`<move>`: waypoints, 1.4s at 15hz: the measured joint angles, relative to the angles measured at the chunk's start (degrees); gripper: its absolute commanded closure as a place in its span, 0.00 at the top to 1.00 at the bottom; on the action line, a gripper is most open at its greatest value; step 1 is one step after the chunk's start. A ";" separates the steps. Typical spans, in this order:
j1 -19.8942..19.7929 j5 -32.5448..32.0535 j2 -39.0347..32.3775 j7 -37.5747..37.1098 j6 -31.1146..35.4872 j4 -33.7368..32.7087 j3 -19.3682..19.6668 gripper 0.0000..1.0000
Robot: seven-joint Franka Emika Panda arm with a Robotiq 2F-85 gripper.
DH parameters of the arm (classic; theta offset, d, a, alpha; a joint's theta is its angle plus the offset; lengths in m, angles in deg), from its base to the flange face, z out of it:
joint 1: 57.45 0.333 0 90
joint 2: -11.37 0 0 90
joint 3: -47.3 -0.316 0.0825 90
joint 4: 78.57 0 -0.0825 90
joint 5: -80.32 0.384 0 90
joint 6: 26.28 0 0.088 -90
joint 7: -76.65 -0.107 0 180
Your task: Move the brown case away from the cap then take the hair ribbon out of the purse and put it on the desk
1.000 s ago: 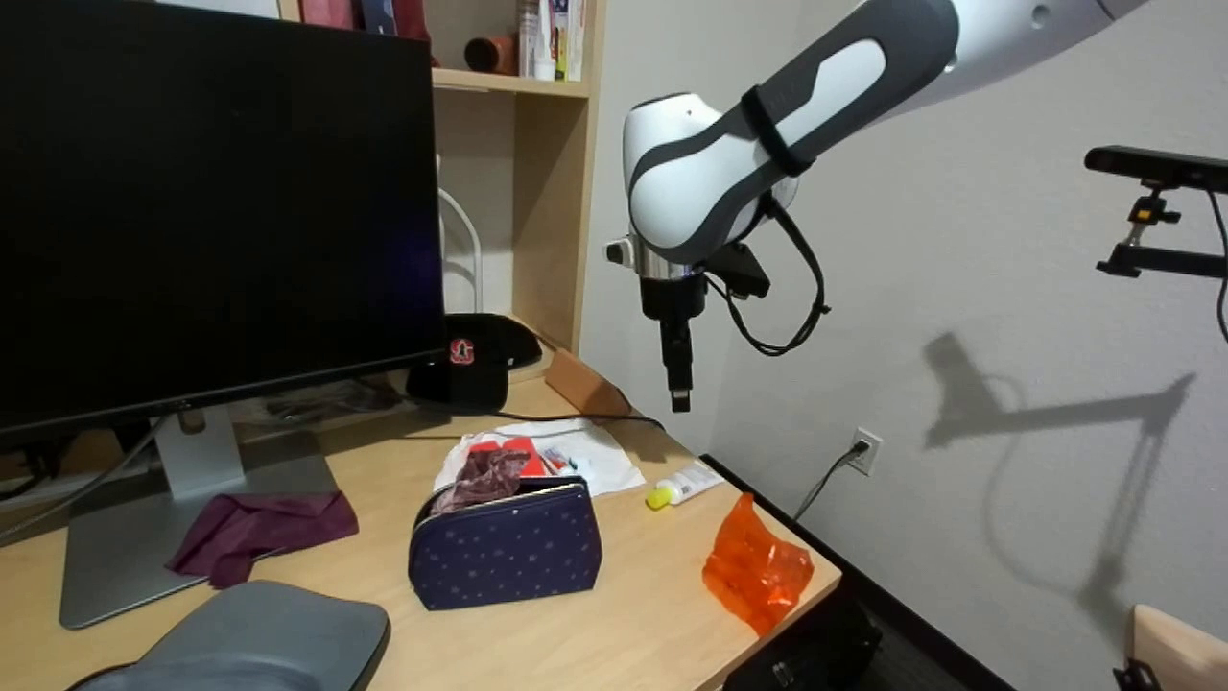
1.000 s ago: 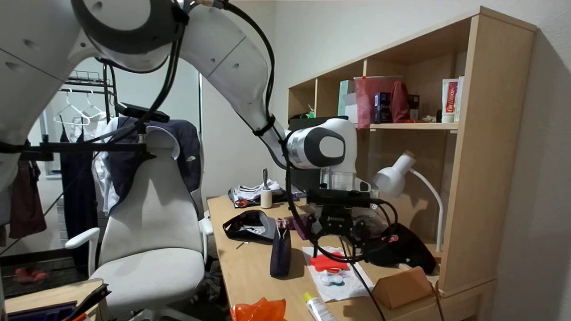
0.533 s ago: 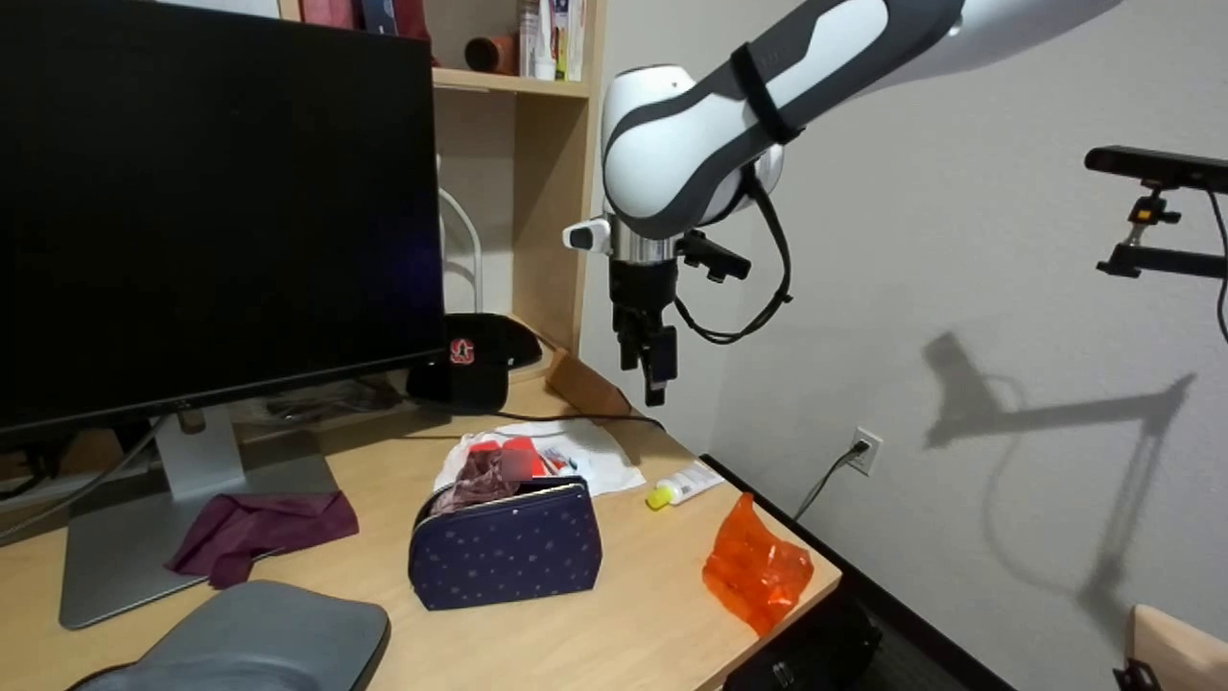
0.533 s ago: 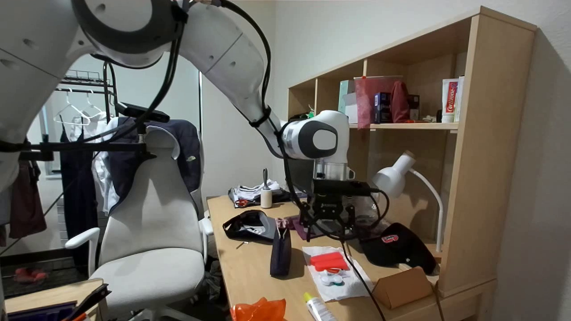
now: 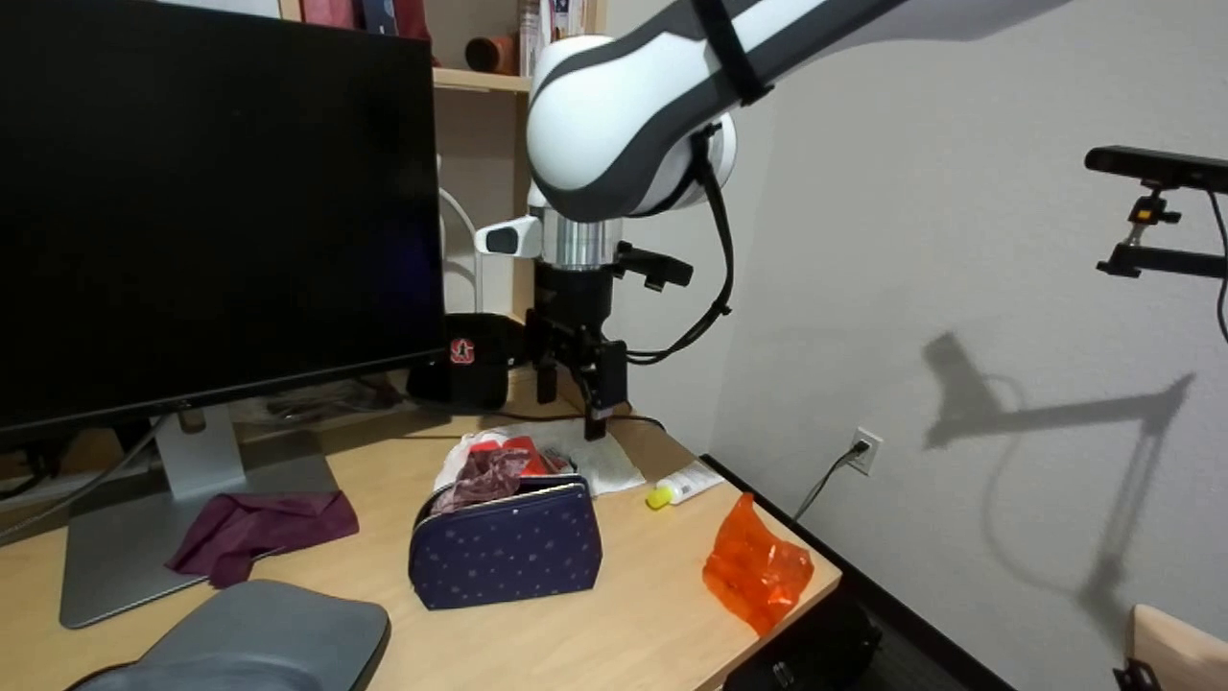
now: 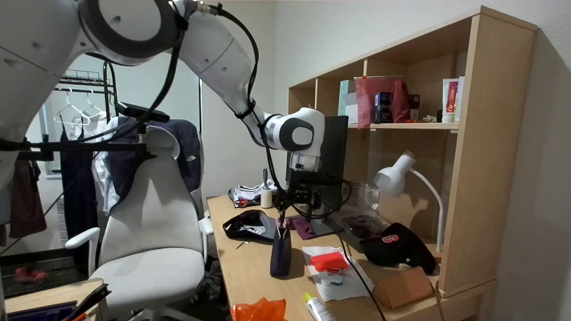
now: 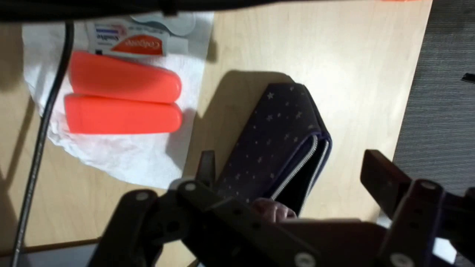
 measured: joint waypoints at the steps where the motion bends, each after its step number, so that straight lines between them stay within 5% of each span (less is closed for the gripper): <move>1: 0.85 0.12 0.00 0.08 -0.09 0.04 -0.16 1.00; 21: 3.40 4.75 -1.55 -1.44 0.58 0.05 0.96 1.00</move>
